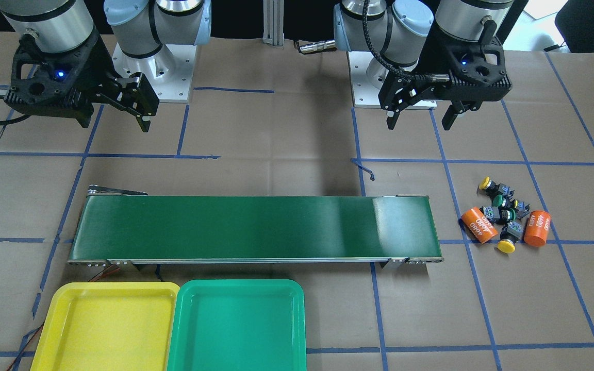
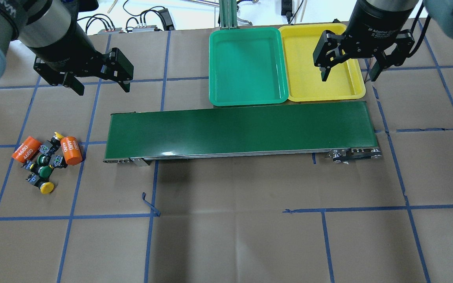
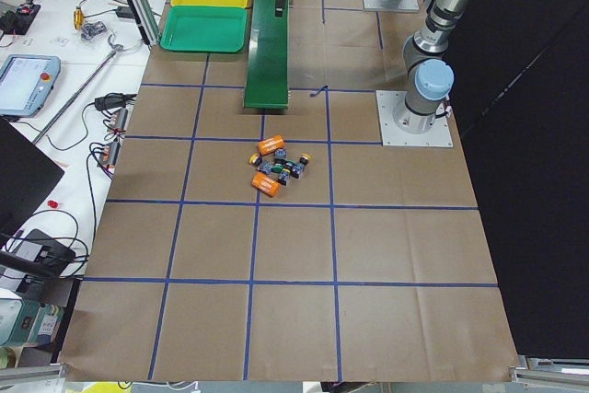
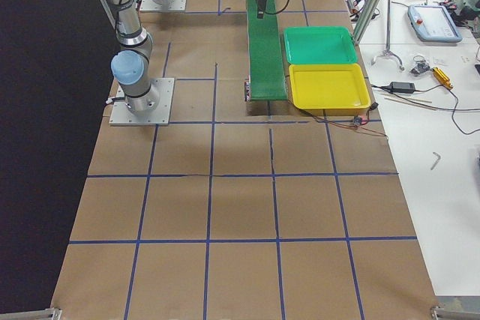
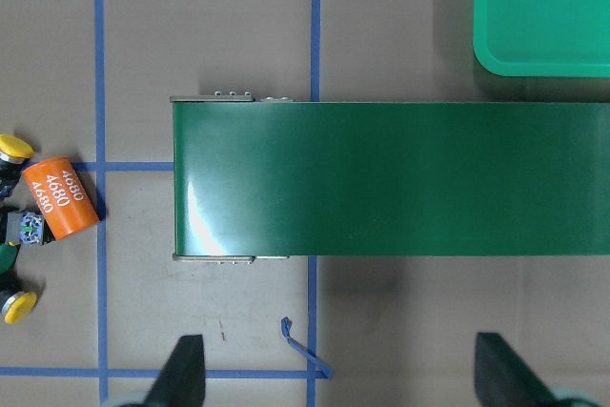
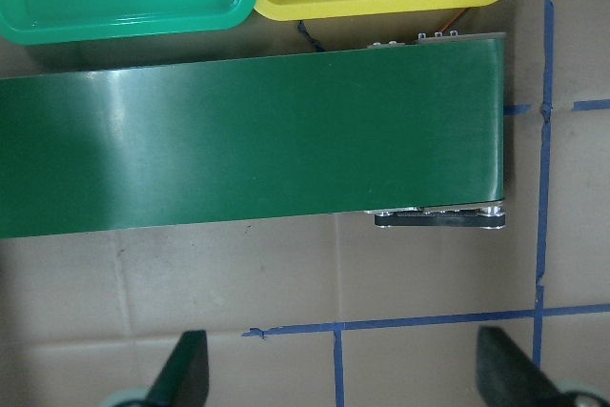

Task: Sort buttons by color to trays
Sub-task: 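Move the left gripper down over the pile of buttons and cylinders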

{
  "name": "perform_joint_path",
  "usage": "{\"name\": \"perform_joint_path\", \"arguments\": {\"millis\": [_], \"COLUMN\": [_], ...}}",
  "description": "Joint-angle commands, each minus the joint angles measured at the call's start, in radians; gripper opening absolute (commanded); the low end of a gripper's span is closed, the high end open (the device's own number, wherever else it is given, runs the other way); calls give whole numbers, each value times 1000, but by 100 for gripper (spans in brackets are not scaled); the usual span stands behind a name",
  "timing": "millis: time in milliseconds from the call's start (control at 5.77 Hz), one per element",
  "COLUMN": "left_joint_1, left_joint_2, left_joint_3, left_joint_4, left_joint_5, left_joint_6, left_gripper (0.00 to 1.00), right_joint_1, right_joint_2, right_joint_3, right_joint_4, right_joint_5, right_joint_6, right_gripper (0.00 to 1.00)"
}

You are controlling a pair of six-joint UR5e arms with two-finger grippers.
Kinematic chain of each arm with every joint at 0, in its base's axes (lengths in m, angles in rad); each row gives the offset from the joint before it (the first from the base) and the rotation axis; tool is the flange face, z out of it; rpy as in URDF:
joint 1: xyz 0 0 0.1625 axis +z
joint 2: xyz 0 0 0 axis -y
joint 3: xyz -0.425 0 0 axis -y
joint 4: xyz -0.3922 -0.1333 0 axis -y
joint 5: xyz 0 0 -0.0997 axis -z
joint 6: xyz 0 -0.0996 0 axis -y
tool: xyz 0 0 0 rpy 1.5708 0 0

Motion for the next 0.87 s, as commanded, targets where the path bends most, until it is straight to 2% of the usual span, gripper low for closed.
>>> {"name": "perform_joint_path", "arguments": {"millis": [0,173,520,693], "left_joint_1": [17,43,200,289], "left_joint_2": [7,10,12,-16], "left_joint_3": [-7,-16,-44,-80], "left_joint_4": [2,3,5,44], "left_joint_5": [-1,0,6,5], "left_joint_6": [26,104,138,128], "left_gripper": [99,99,99,99], "right_joint_1": [0,0,0,0], "right_joint_2": [-2,-3,-3,-3], "right_joint_3": [1,4,7,8], "right_joint_4": [-2,-3,-5,-5], "right_joint_5": [0,0,1,1], "right_joint_6": [0,1,1,1], "right_gripper": [100,100,100,100]}}
